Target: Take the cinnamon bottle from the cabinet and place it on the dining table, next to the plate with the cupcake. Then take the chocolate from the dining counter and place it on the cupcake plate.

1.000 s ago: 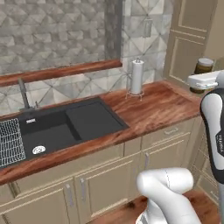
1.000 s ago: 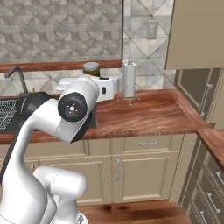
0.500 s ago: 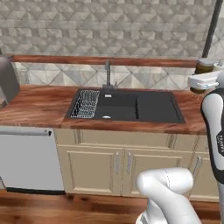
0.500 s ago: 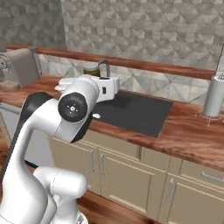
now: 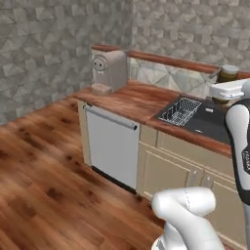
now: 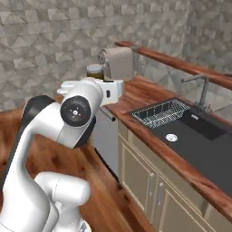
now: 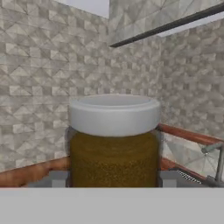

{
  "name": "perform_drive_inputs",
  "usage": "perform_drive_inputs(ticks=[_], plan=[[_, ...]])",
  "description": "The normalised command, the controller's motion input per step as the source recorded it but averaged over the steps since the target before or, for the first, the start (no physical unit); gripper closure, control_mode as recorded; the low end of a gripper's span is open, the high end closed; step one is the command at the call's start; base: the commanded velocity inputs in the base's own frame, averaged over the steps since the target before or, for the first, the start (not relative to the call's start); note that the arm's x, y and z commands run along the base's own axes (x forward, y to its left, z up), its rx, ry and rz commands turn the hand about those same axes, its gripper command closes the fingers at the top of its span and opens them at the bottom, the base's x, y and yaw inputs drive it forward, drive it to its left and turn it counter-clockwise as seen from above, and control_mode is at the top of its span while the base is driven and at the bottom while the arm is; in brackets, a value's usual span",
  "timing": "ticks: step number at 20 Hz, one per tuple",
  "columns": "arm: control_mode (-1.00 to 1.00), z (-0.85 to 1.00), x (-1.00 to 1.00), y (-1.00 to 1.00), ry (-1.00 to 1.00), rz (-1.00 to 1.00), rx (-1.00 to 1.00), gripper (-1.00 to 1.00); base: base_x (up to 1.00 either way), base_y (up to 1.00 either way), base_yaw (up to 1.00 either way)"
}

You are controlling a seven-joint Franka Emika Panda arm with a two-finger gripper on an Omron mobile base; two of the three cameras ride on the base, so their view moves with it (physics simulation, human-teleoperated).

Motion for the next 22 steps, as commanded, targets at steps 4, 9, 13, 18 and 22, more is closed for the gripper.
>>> perform_drive_inputs(ticks=[4,9,13,18,22], plan=[[1.0,0.0,0.0,0.0,0.0,0.0,0.0,1.0,0.35,0.0,0.8],[1.0,0.0,0.0,0.0,0.0,0.0,0.0,1.0,0.66,0.0,0.75],[1.0,0.0,0.0,0.0,0.0,0.0,0.0,1.0,0.98,-0.03,0.6],[1.0,0.0,0.0,0.0,0.0,0.0,0.0,1.0,1.0,-0.25,0.27],[1.0,0.0,0.0,0.0,0.0,0.0,0.0,1.0,1.0,-0.36,0.05]])
